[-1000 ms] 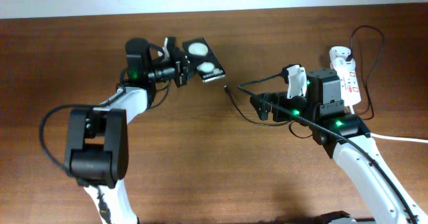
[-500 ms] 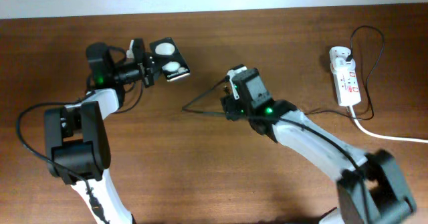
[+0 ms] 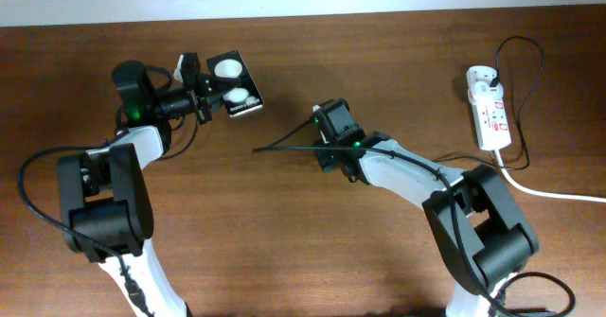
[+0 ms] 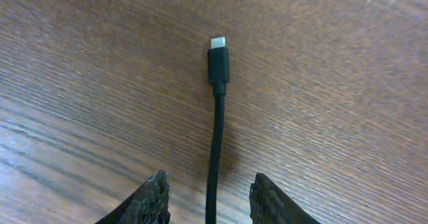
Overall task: Plug charger to phone and switch on socket
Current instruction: 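Raise the cable end with the right gripper toward the phone's bottom port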
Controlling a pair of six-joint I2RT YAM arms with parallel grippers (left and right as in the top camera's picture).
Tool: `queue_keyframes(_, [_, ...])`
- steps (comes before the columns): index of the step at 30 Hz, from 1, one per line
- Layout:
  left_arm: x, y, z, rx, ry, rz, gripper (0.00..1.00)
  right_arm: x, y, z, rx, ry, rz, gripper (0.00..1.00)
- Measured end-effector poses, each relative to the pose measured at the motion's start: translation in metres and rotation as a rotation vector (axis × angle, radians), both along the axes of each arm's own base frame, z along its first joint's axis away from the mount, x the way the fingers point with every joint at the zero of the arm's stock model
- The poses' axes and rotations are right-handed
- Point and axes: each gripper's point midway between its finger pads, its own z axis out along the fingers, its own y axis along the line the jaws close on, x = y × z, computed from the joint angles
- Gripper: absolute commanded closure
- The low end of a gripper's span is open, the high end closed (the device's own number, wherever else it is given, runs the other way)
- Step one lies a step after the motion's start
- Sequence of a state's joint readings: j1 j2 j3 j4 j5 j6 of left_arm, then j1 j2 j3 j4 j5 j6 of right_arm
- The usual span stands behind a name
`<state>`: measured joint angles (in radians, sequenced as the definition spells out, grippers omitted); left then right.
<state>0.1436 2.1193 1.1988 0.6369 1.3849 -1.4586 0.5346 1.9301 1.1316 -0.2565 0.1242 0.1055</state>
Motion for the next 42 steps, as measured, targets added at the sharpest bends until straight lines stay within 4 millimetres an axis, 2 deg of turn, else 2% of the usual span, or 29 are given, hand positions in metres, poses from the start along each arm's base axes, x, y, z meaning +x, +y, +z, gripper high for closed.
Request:
queue_keyframes(6, [0.0, 0.0, 0.0, 0.0, 0.0, 0.0, 1.0, 0.012, 0.007, -0.008, 0.023, -0.037, 0.001, 0.71])
queue_keyframes(8, [0.0, 0.0, 0.0, 0.0, 0.0, 0.0, 1.0, 0.016, 0.008, -0.006, 0.025, -0.054, -0.002, 0.81])
queue_keyframes(10, [0.0, 0.0, 0.0, 0.0, 0.0, 0.0, 1.0, 0.016, 0.008, -0.006, 0.024, -0.055, -0.004, 0.96])
queue_keyframes(14, [0.0, 0.0, 0.0, 0.009, -0.026, -0.001, 1.0, 0.009, 0.002, -0.011, 0.031, -0.01, -0.059, 0.96])
queue_keyframes(15, [0.0, -0.001, 0.0, 0.015, -0.044, -0.004, 1.0, 0.0, -0.002, -0.007, 0.048, 0.036, -0.098, 0.96])
queue_keyframes(16, [0.0, -0.003, 0.0, 0.019, -0.056, -0.008, 1.0, -0.01, -0.007, 0.002, 0.067, 0.083, -0.118, 0.96])
queue_keyframes(17, [-0.001, -0.009, -0.001, 0.025, -0.07, -0.019, 1.0, -0.019, -0.019, 0.027, 0.121, 0.116, -0.16, 0.96])
queue_keyframes(19, [-0.004, -0.024, -0.001, 0.032, -0.089, -0.045, 1.0, -0.017, -0.032, 0.084, 0.263, 0.073, -0.197, 0.96])
queue_keyframes(20, [-0.006, -0.035, -0.001, 0.036, -0.095, -0.062, 1.0, -0.018, -0.038, 0.106, 0.325, 0.049, -0.2, 0.96])
queue_keyframes(21, [-0.008, -0.049, -0.002, 0.04, -0.1, -0.082, 1.0, -0.026, -0.052, 0.132, 0.402, 0.015, -0.212, 0.96])
queue_keyframes(22, [-0.011, -0.066, -0.002, 0.045, -0.103, -0.103, 1.0, -0.035, -0.058, 0.138, 0.434, 0.008, -0.211, 0.96])
queue_keyframes(23, [-0.014, -0.082, -0.003, 0.051, -0.104, -0.119, 1.0, -0.05, -0.065, 0.136, 0.453, 0.02, -0.213, 0.96])
queue_keyframes(24, [-0.017, -0.098, -0.006, 0.059, -0.093, -0.129, 1.0, -0.075, -0.072, 0.132, 0.478, 0.029, -0.212, 0.96])
queue_keyframes(25, [-0.019, -0.109, -0.01, 0.069, -0.071, -0.132, 1.0, -0.087, -0.073, 0.13, 0.488, 0.036, -0.204, 0.96])
queue_keyframes(28, [-0.023, -0.136, -0.017, 0.098, -0.06, -0.13, 1.0, -0.122, -0.068, 0.14, 0.587, -0.011, -0.135, 0.96])
queue_keyframes(29, [-0.027, -0.152, -0.019, 0.111, -0.066, -0.136, 1.0, -0.128, -0.066, 0.145, 0.616, -0.031, -0.116, 0.96])
queue_keyframes(31, [-0.031, -0.168, -0.021, 0.123, -0.068, -0.143, 1.0, -0.132, -0.06, 0.148, 0.685, -0.064, -0.086, 0.96])
queue_keyframes(32, [-0.032, -0.176, -0.023, 0.136, -0.072, -0.132, 1.0, -0.136, -0.056, 0.143, 0.716, -0.045, -0.082, 0.96])
queue_keyframes(35, [-0.029, -0.19, -0.019, 0.147, -0.117, -0.103, 1.0, -0.131, -0.05, 0.14, 0.764, -0.036, -0.084, 0.96])
queue_keyframes(38, [-0.023, -0.194, -0.008, 0.131, -0.169, -0.068, 1.0, -0.117, -0.043, 0.13, 0.795, -0.006, -0.101, 0.96])
queue_keyframes(42, [-0.019, -0.193, -0.008, 0.132, -0.16, -0.044, 1.0, -0.103, -0.038, 0.116, 0.811, 0.01, -0.117, 0.96])
